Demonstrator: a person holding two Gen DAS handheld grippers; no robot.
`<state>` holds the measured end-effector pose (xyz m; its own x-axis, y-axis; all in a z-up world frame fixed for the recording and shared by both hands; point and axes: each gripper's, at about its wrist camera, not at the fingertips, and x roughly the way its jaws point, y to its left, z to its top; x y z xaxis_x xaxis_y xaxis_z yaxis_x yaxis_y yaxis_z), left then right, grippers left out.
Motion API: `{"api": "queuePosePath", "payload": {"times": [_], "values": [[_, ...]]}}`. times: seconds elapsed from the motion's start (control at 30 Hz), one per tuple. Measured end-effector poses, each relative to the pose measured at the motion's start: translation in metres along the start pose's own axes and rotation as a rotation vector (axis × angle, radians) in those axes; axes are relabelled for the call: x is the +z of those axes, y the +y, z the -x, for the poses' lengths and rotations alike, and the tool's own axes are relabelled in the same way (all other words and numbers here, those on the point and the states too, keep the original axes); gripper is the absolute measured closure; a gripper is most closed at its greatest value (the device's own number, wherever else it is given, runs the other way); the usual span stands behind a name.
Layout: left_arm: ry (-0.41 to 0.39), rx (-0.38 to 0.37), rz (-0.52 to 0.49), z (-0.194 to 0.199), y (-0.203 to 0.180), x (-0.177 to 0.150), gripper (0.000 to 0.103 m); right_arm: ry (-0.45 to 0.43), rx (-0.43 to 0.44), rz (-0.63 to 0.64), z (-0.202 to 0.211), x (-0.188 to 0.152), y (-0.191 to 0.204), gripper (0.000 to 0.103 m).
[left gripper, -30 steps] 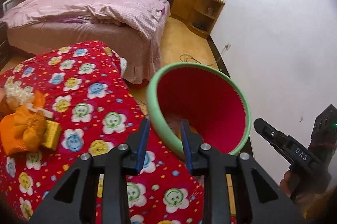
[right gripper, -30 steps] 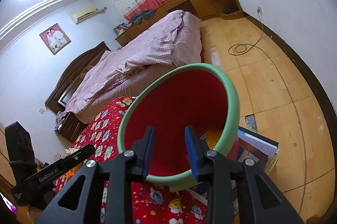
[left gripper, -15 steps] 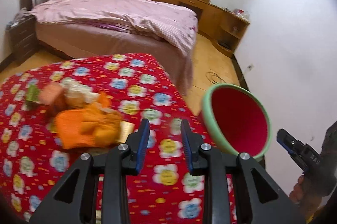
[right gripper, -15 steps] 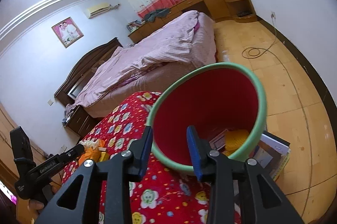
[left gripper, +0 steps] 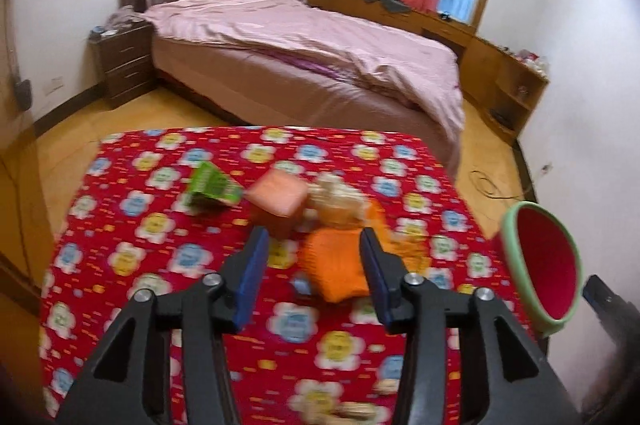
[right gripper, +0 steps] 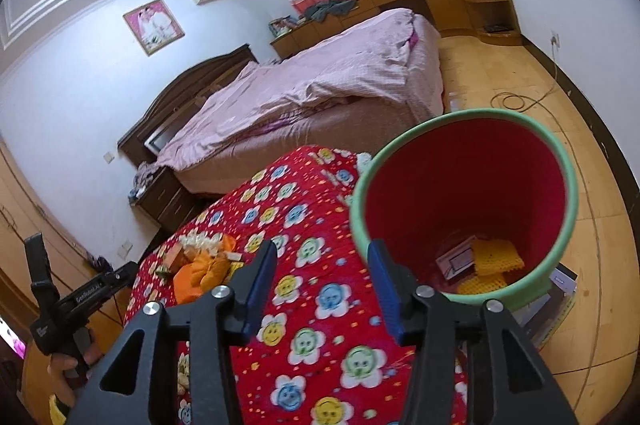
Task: Collect trash
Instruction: 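Move left tool to the green mosquito-coil box while right tool approaches the orange box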
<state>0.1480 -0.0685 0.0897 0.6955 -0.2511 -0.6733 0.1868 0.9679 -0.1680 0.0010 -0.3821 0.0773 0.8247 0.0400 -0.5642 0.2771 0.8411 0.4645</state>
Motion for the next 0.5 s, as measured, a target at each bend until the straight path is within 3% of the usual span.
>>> {"api": "queuePosePath", "payload": {"times": [0.1, 0.23, 0.5], "values": [[0.003, 0.050, -0.004, -0.003, 0.022, 0.009, 0.053, 0.019, -0.009, 0.022, -0.005, -0.001, 0.013, 0.045], [-0.002, 0.102, 0.032, -0.009, 0.048, 0.018, 0.038, 0.039, -0.017, 0.032, -0.014, 0.000, 0.027, 0.037], [0.027, 0.145, 0.117, -0.040, 0.089, 0.020, 0.034, 0.093, -0.018, 0.042, -0.042, -0.007, 0.039, 0.027]]}}
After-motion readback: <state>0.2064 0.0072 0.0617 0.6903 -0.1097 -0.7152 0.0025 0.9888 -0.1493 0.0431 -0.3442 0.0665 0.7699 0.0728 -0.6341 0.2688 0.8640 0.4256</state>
